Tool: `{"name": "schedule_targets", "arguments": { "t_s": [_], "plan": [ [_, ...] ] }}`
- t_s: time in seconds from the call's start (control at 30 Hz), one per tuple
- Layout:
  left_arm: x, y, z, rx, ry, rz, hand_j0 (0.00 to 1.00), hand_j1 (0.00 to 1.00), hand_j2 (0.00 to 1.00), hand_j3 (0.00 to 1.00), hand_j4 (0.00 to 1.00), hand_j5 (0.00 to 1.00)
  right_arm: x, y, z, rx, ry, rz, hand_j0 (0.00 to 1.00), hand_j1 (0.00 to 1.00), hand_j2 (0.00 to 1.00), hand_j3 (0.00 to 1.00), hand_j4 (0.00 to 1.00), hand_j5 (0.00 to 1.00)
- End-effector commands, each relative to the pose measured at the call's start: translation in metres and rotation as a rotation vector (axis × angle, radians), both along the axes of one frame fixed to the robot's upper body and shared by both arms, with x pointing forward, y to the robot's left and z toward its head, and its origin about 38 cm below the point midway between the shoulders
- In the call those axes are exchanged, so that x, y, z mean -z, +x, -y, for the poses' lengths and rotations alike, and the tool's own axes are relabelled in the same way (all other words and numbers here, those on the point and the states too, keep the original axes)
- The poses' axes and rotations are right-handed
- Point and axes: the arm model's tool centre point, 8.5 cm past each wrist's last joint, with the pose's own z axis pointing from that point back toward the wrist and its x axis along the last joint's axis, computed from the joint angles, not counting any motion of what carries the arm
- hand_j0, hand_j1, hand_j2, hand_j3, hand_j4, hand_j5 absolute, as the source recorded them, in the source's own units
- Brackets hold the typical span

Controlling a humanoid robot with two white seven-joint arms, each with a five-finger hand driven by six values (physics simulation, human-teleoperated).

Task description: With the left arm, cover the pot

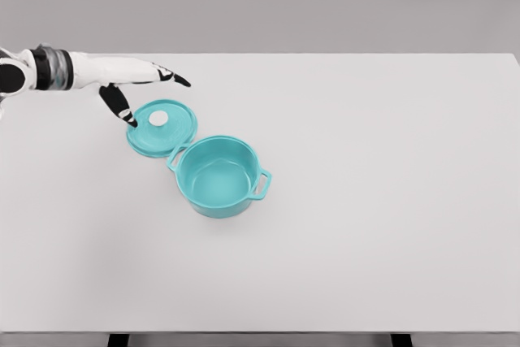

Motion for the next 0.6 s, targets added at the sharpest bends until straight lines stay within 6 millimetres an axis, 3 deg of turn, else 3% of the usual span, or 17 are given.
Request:
{"name": "schedule_targets", "arguments": {
  "t_s": [0.0, 0.13, 0.57],
  "plan": [
    [0.0178, 0.0058, 0.0051, -0.022, 0.03, -0.033, 1.0, 1.0, 1.0, 1.0, 1.0, 1.0, 0.0, 0.0, 0.0, 0.0, 0.0, 0.0, 1.0, 1.0, 1.0, 1.0, 1.0, 1.0],
    [0.0248, 0.0091, 0.0035, -0.038, 0.059, -0.045, 1.0, 1.0, 1.0, 1.0, 1.0, 1.0, 0.0, 0.0, 0.0, 0.0, 0.0, 0.0, 1.0, 1.0, 1.0, 1.0, 1.0, 1.0],
    [0.0204, 0.0105, -0.0003, -0.044, 0.067, -0.034, 1.0, 1.0, 1.0, 1.0, 1.0, 1.0, 0.0, 0.0, 0.0, 0.0, 0.0, 0.0, 1.0, 1.0, 1.0, 1.0, 1.0, 1.0]
  ]
}}
